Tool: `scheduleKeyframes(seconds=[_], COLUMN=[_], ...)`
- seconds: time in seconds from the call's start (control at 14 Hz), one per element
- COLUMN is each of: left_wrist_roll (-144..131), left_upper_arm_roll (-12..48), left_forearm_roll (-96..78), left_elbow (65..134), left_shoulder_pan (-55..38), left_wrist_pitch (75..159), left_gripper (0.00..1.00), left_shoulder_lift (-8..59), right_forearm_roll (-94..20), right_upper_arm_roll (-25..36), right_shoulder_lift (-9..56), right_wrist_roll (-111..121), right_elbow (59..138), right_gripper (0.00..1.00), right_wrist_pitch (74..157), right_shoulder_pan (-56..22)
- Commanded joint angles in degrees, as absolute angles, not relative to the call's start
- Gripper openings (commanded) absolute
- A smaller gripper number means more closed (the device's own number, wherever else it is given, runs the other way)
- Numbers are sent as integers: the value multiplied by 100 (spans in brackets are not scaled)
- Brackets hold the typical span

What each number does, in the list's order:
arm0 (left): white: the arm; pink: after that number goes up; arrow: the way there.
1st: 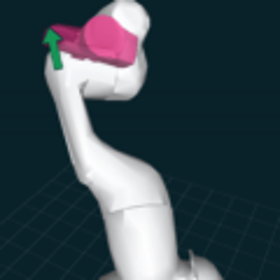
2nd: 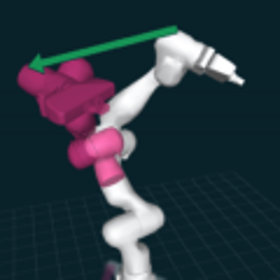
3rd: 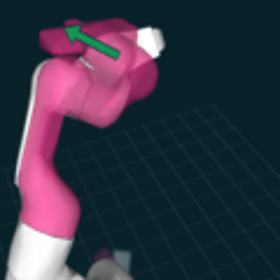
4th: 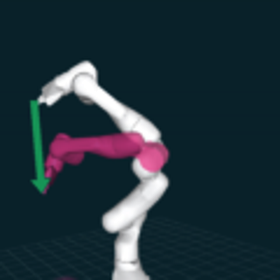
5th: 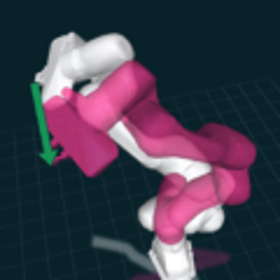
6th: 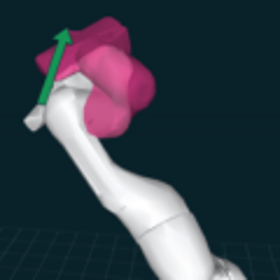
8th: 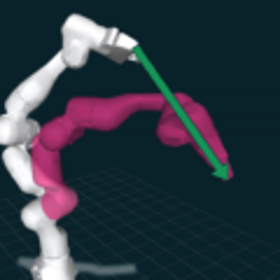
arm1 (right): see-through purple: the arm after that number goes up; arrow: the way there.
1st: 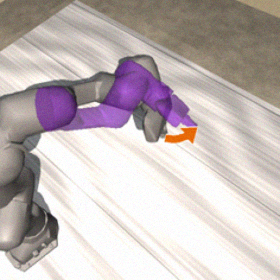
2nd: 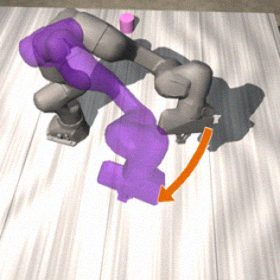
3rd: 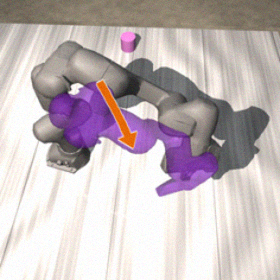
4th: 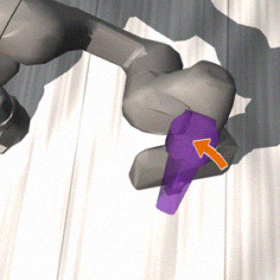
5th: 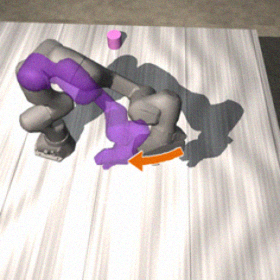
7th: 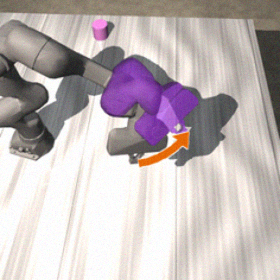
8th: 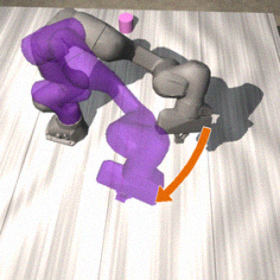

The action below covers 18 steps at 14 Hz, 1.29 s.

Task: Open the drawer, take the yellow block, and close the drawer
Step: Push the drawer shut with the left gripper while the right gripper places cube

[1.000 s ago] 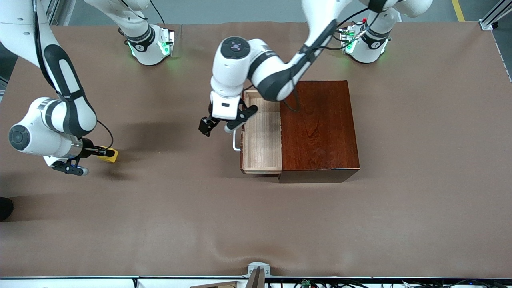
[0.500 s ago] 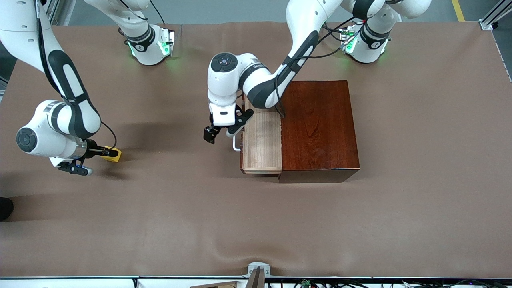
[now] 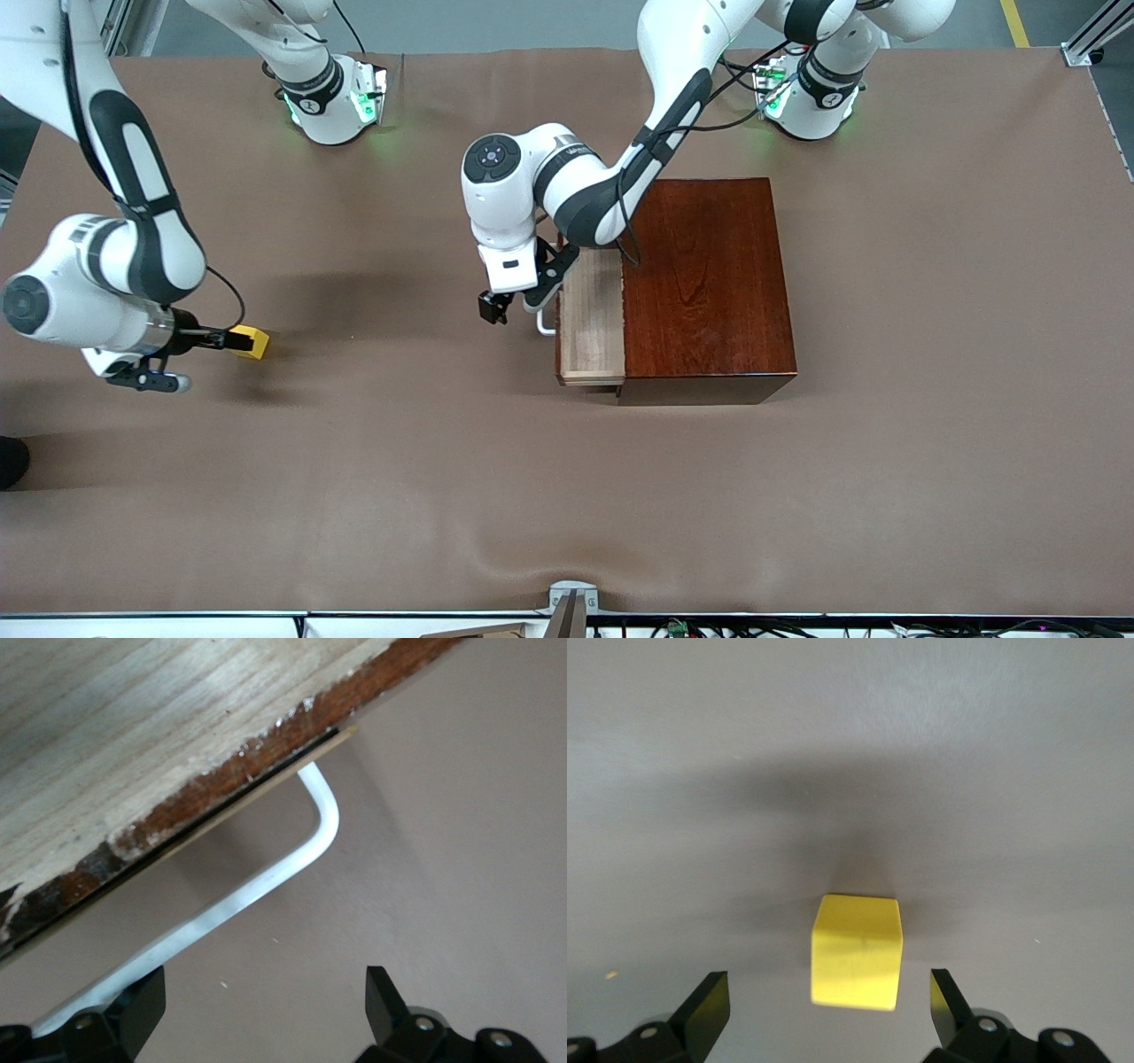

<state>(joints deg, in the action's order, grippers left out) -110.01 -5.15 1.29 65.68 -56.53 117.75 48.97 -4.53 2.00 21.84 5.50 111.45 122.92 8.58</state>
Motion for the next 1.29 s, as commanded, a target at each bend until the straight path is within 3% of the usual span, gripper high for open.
scheduleKeyframes(seconds=[0.0,0.21,0.57,0.93,1.21], left_wrist_roll=[-10969,-10977,-11012,-11048,-11057], left_upper_arm_roll=[-633,-633,-633,-633,-633], left_forearm_roll=[88,105,105,88,62], left_elbow=[6635,6662,6680,6680,6680], left_shoulder_pan=[-5503,-5379,-5282,-5230,-5124], left_wrist_pitch=[11120,10785,10626,10310,10274], left_gripper=[100,100,100,100,100], left_shoulder_lift=[4738,4667,4667,4667,4667], right_forearm_roll=[-378,-378,-378,-369,-369], right_upper_arm_roll=[97,97,97,88,88], right_shoulder_lift=[2030,1864,1030,782,317], right_wrist_roll=[633,633,580,571,501], right_elbow=[10462,10046,9985,8801,8640], right_gripper=[100,100,100,100,100], right_wrist_pitch=[11438,11119,11005,9373,8641], right_shoulder_pan=[932,932,730,642,510])
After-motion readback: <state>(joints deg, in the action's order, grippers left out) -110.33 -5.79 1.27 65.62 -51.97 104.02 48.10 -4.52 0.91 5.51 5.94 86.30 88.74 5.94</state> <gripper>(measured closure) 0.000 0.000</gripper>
